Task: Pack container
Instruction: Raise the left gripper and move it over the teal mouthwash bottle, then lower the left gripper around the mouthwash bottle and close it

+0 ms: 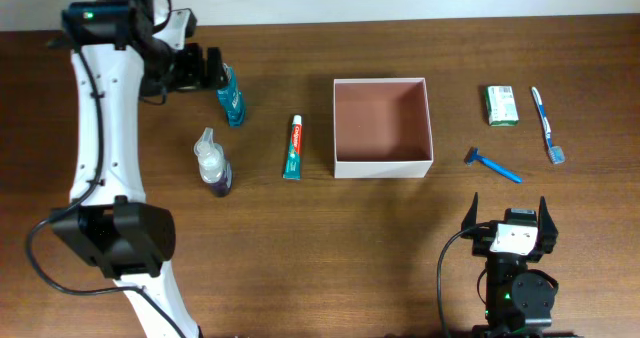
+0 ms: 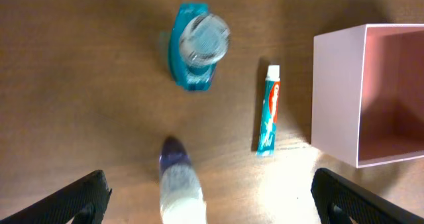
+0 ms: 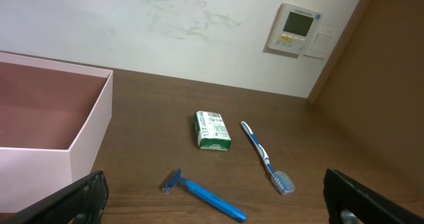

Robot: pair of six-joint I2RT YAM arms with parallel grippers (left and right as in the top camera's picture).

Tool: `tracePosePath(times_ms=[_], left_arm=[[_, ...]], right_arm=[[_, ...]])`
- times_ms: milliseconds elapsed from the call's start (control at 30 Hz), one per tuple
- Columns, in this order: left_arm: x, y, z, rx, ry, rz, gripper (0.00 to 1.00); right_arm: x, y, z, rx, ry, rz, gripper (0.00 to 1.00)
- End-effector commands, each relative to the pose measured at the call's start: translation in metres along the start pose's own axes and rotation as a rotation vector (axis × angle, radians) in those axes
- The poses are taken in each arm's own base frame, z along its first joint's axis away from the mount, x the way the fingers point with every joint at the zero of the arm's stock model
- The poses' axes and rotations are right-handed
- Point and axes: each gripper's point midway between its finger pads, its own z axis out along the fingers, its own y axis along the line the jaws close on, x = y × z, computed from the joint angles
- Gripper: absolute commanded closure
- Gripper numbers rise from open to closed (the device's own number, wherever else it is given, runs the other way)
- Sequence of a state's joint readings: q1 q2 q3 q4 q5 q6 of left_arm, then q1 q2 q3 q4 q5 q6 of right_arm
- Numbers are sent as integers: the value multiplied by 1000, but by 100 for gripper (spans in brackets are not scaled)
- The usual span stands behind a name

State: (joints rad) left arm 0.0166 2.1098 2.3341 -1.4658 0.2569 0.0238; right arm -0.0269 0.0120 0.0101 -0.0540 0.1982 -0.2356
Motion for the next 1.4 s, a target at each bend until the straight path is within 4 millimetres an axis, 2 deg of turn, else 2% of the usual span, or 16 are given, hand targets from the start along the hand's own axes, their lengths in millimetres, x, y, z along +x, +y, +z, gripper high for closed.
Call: tracePosePath(times_ms=[0,200,333,467,1000,1167,1367], left_arm=[[-15,-14,8,8,-45,98,1],[-34,-33,20,13,-108,164,1],[-42,-21,26,-106,-127,178,1],[-37,-6,42,-214,-79,167,1],[-19,11,120,-212,76,105,1],[-22,12,125,-212,66,106,1],[-43,10,126,-209,-19,116,1]], right_arm=[[3,-1,0,11,10,2,1],[3,-1,0,11,10,2,1],[3,-1,0,11,10,2,1],[3,-1,0,11,10,2,1],[3,-1,0,11,10,2,1],[3,-1,0,11,10,2,1],[3,-1,0,11,10,2,1]])
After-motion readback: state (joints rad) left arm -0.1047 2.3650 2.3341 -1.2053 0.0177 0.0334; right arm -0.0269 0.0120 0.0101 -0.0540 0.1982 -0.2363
